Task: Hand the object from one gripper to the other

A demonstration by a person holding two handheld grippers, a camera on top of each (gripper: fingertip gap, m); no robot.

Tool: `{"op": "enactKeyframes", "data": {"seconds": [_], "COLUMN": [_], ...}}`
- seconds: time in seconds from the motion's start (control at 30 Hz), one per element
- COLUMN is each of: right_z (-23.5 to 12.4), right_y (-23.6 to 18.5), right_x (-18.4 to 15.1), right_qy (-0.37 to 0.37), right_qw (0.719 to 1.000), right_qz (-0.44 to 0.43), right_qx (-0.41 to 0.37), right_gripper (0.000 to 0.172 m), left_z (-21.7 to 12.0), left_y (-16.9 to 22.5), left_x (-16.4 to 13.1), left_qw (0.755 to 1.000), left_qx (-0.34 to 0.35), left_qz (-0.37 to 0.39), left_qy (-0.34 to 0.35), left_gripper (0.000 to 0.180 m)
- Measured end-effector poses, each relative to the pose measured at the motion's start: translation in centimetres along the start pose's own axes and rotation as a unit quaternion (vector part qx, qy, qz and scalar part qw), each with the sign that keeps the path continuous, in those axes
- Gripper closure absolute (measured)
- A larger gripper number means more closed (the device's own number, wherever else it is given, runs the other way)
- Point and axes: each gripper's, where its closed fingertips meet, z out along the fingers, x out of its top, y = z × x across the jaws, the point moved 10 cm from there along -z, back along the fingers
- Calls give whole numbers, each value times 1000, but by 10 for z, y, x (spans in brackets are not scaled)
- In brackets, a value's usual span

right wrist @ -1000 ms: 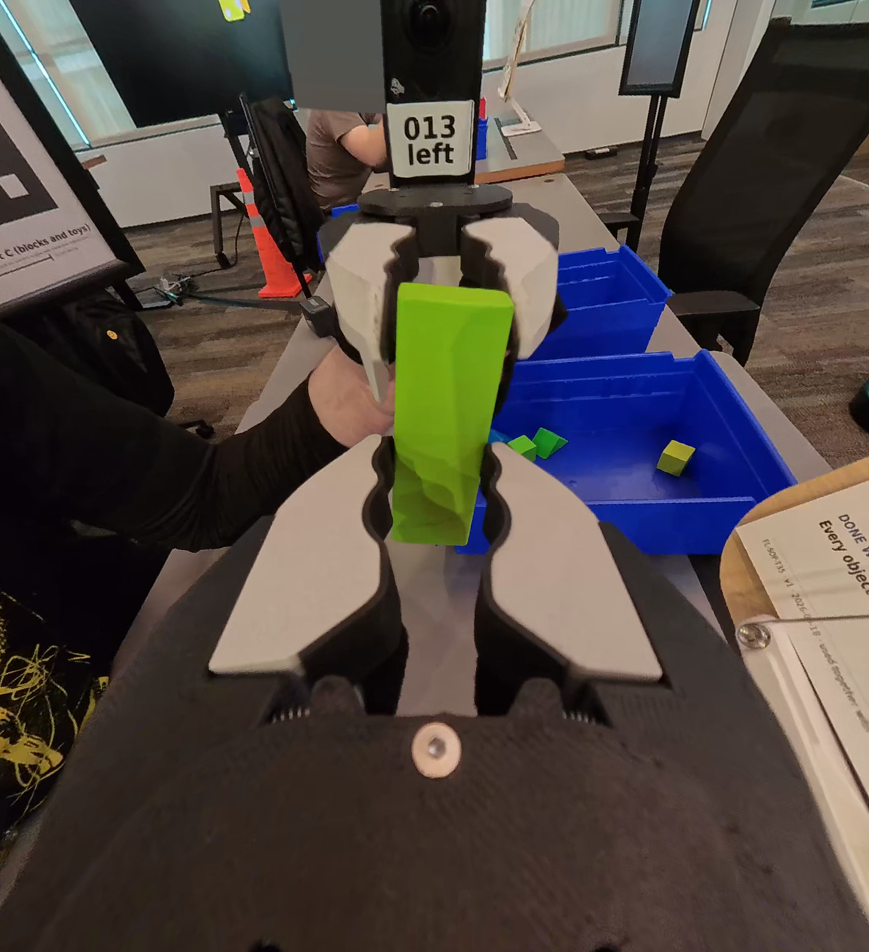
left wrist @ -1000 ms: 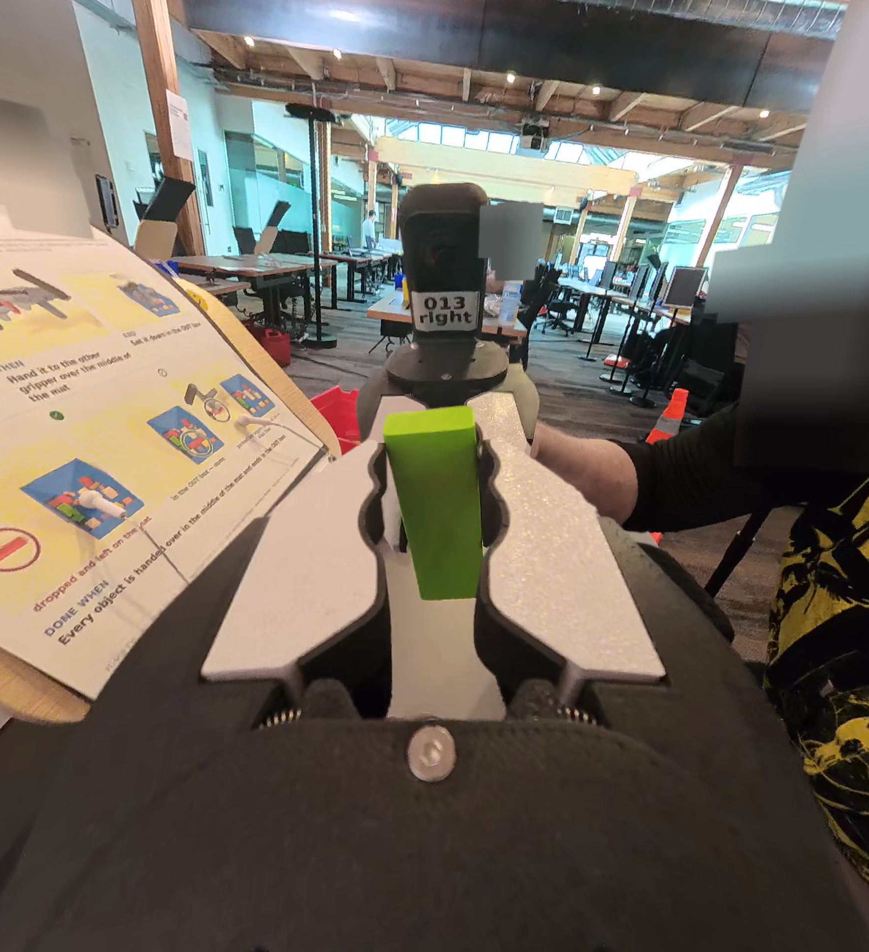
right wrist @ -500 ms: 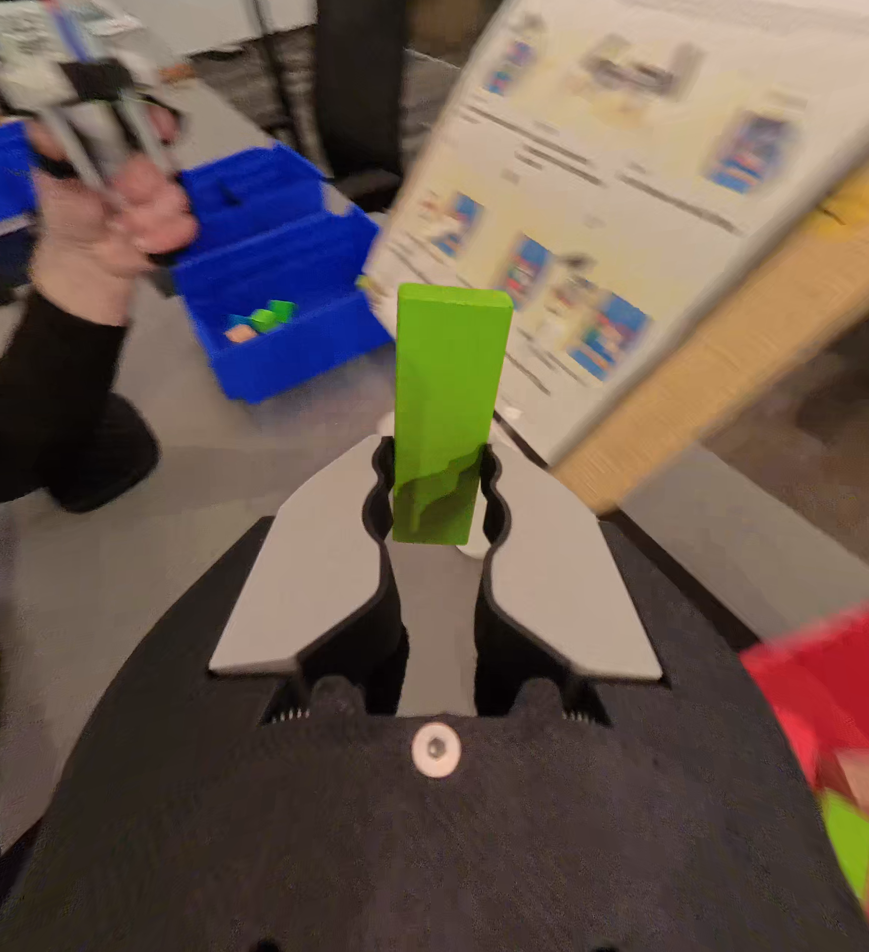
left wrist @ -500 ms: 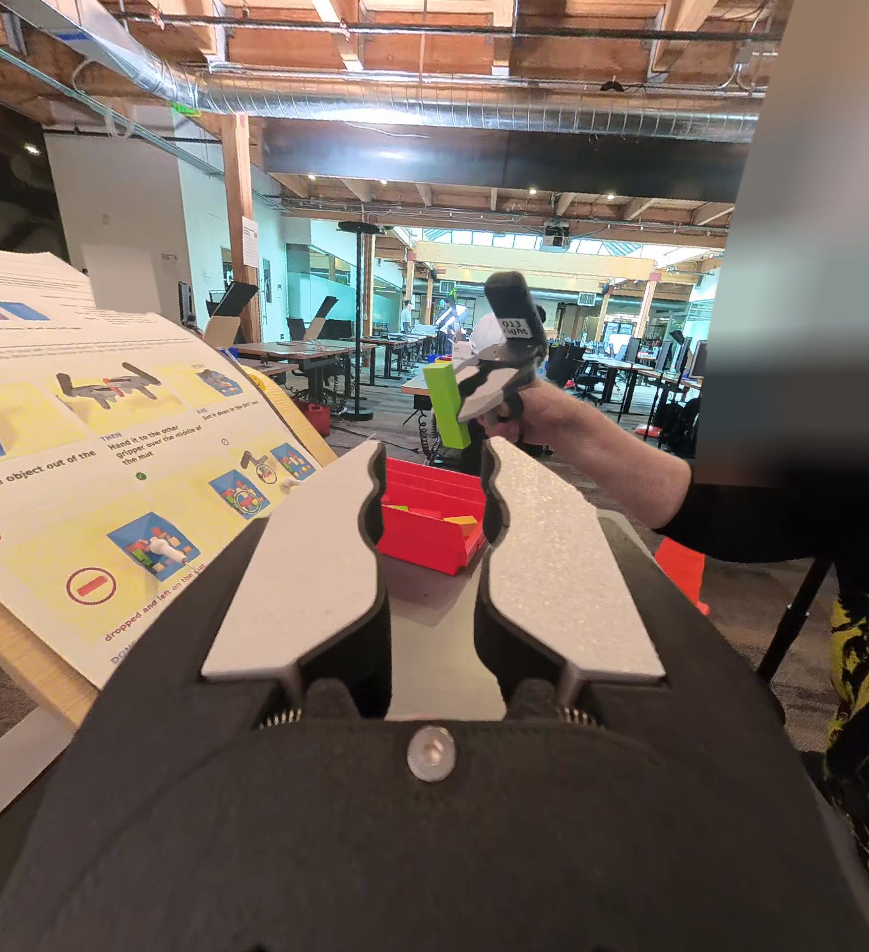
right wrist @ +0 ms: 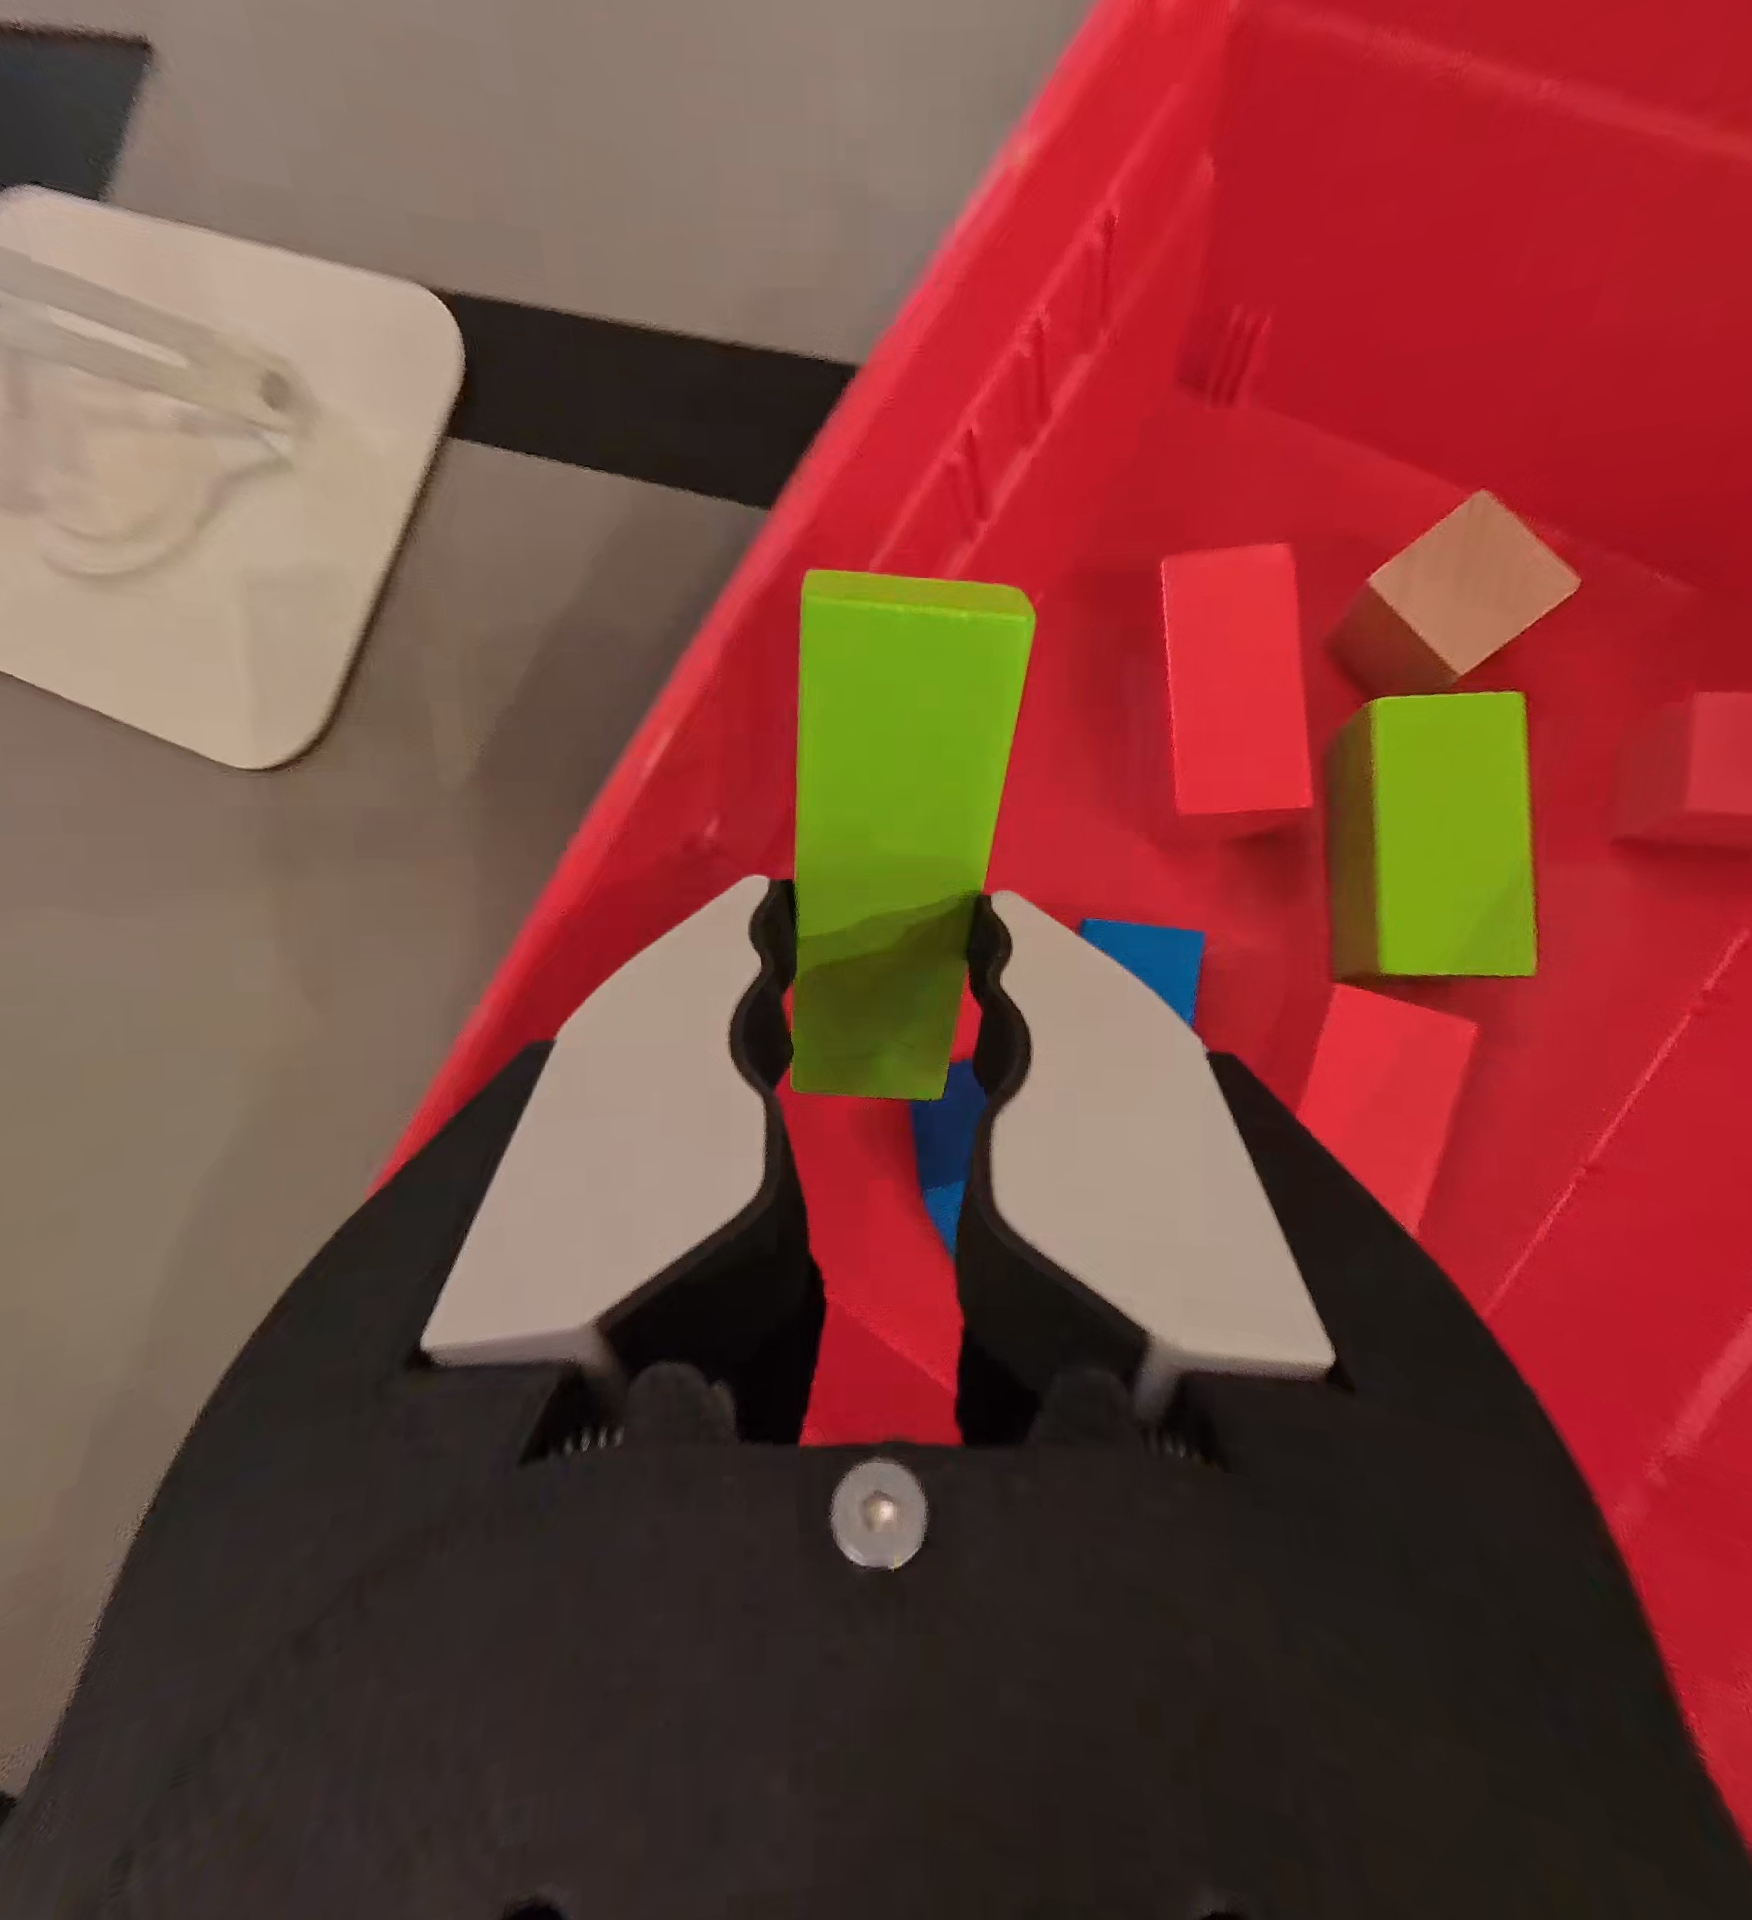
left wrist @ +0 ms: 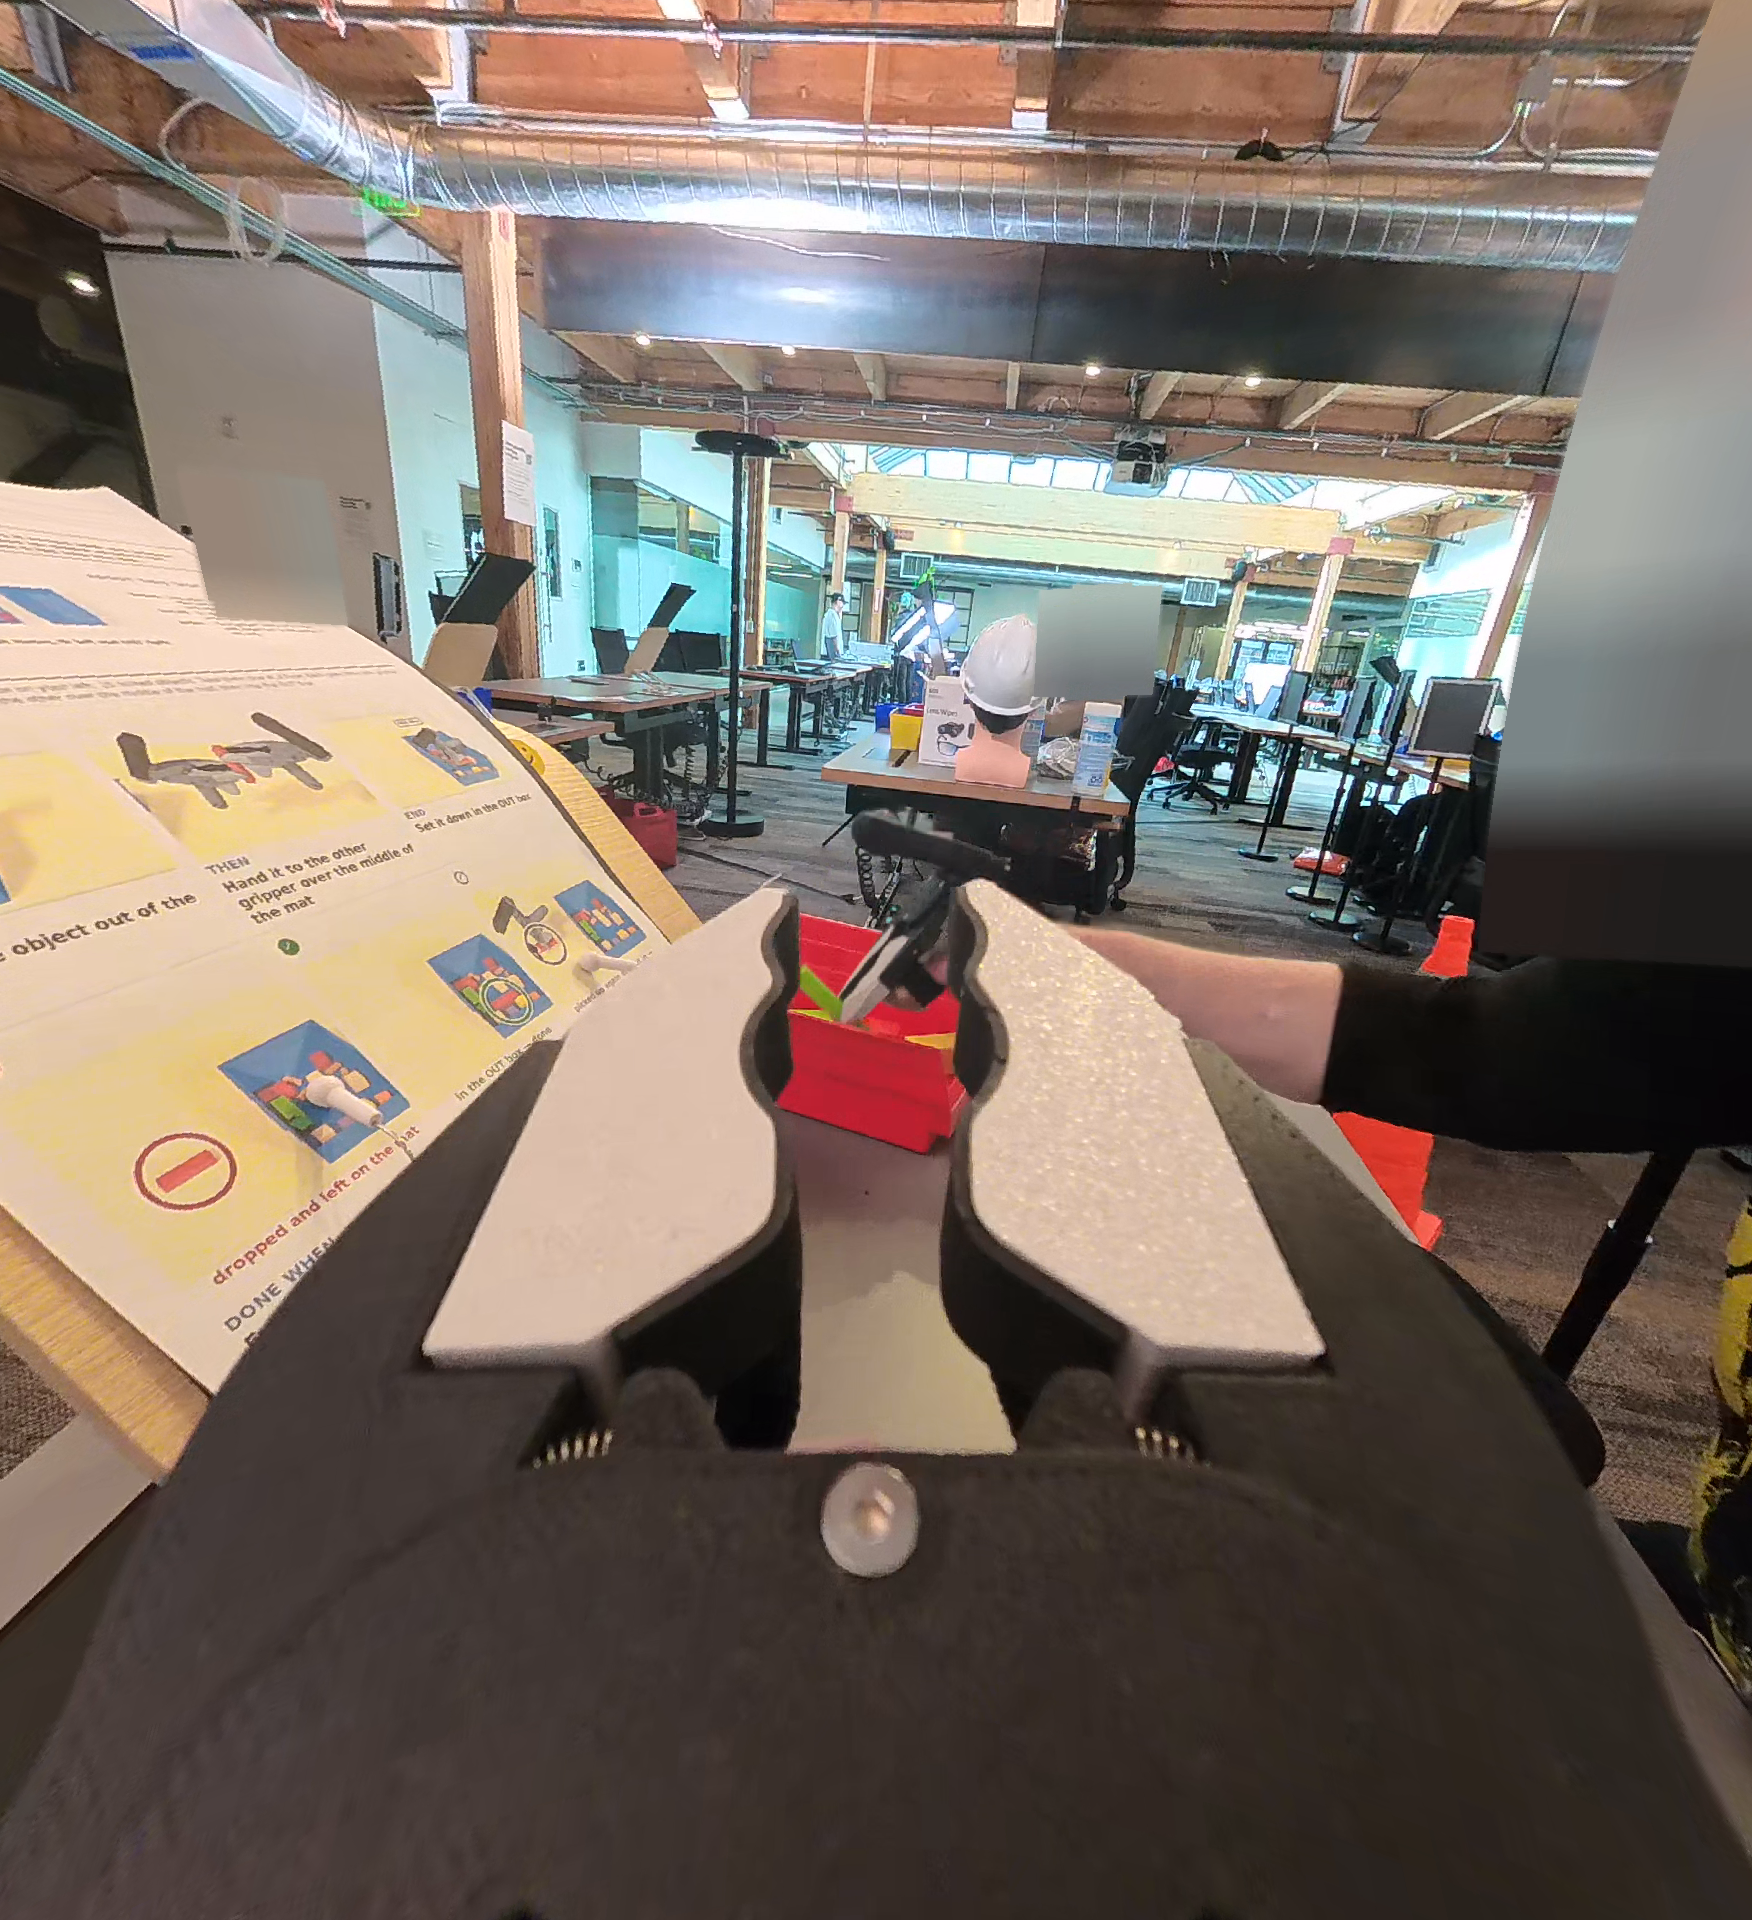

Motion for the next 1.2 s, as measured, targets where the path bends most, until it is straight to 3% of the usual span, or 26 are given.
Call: {"op": "enactKeyframes", "data": {"seconds": [0.27,0.53,1.0,1.2], "right_z": [50,64,68,67], "right_y": [14,18,18,18], "right_x": [3,2,6,5], "right_qy": [-119,-195,-203,-198], "right_qw": [991,978,974,976], "right_qz": [-27,-29,-53,-47], "right_qx": [-53,-70,-85,-81], "right_gripper": [141,141,141,139], "left_z": [-4,-5,-9,-21], "left_y": [-3,-4,-4,-9], "left_x": [1,1,3,5], "left_qw": [1000,1000,999,995], "left_qx": [8,11,27,82], "left_qz": [3,5,16,34], "left_qy": [1,-1,-11,-39], "left_gripper": [154,154,153,153]}}
